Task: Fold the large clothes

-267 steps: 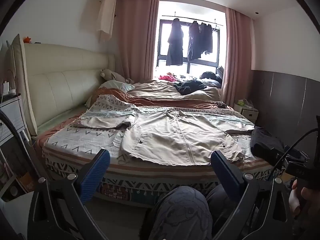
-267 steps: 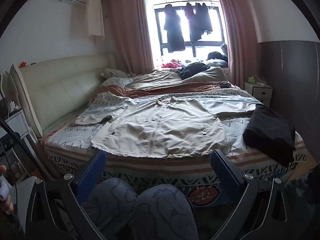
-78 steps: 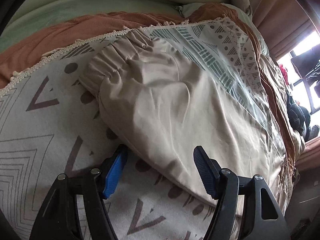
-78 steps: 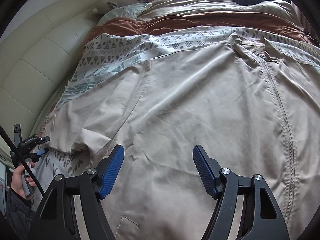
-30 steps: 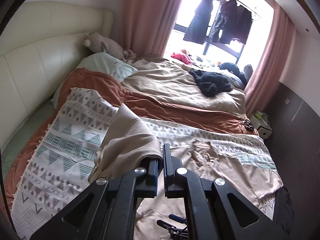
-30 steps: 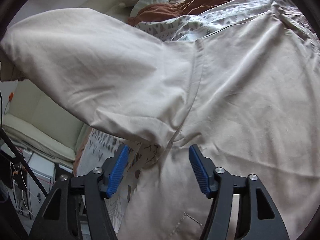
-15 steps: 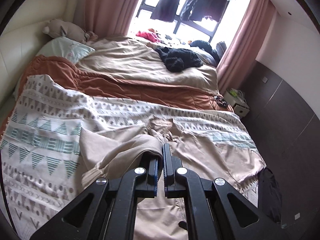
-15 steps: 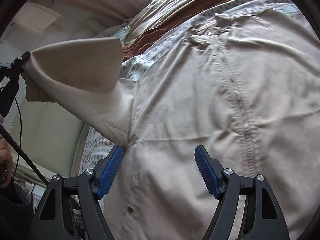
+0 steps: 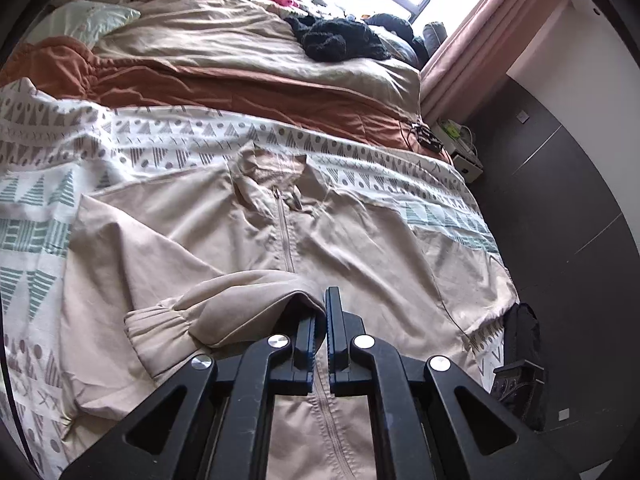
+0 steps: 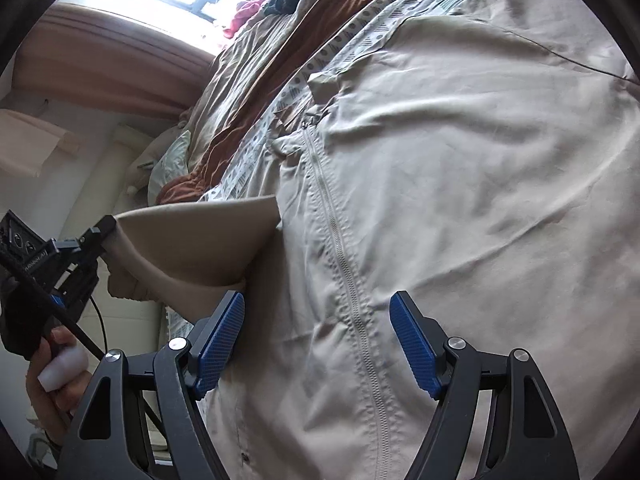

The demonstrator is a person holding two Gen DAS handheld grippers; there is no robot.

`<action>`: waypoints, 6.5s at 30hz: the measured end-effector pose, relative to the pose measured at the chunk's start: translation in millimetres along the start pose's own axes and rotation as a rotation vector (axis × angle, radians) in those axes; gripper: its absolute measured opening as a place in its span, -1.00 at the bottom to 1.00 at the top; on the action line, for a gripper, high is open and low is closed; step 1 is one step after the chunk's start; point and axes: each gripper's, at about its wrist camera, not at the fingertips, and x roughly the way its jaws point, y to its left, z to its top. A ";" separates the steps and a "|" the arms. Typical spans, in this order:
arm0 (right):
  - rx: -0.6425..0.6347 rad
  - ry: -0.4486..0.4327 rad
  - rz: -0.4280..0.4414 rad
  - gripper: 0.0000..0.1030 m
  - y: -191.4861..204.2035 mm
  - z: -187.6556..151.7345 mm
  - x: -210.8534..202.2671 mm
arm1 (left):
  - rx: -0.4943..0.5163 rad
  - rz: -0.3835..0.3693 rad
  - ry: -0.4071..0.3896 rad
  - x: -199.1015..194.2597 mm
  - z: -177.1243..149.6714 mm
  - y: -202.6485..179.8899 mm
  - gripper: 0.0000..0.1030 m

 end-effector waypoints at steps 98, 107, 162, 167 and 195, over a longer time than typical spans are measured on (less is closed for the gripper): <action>-0.818 0.176 -0.481 0.20 121.9 -72.3 209.1 | -0.685 0.017 -0.392 -113.2 -192.4 221.2 0.74; -0.683 0.113 -0.364 -0.59 93.9 -43.0 167.7 | -0.659 0.005 -0.372 -107.2 -191.3 211.4 0.74; -0.114 0.014 -0.107 0.51 -71.7 73.3 88.1 | -0.643 0.231 -0.294 -33.8 -176.6 217.4 0.39; -0.082 -0.016 -0.098 0.51 -78.1 68.4 60.6 | -0.606 0.213 -0.348 -49.9 -175.4 192.8 0.70; 0.160 -0.451 -0.314 0.16 -191.2 62.8 -142.7 | -0.360 0.108 -0.287 -0.5 -166.6 53.3 0.71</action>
